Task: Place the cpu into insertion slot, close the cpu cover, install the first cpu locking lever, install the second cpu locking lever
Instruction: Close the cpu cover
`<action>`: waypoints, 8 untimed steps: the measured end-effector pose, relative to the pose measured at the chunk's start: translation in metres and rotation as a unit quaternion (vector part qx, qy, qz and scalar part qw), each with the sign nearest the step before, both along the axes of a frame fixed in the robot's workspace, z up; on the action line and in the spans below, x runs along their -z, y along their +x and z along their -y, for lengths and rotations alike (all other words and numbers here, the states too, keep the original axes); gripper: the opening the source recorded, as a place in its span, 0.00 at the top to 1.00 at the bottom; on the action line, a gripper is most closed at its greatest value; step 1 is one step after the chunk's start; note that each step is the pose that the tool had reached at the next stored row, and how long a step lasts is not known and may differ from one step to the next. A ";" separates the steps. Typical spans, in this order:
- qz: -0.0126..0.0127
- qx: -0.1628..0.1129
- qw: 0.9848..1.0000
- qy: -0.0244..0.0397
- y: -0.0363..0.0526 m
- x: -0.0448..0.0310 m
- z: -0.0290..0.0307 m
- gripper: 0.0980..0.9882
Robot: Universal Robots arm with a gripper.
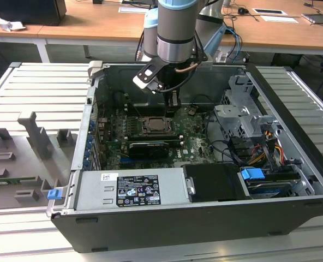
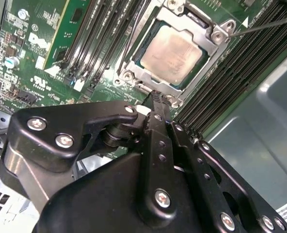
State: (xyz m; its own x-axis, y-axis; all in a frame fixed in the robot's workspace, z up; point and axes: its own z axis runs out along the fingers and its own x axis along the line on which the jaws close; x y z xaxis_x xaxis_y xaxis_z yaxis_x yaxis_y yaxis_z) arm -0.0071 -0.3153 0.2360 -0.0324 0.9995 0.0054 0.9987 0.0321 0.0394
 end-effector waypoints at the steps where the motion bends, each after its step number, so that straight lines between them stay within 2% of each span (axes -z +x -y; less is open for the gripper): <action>1: 0.000 0.000 1.000 0.000 -0.0019 0.0000 0.0000 0.99; 8: 0.000 0.000 1.000 0.000 -0.0110 0.0001 0.0000 0.99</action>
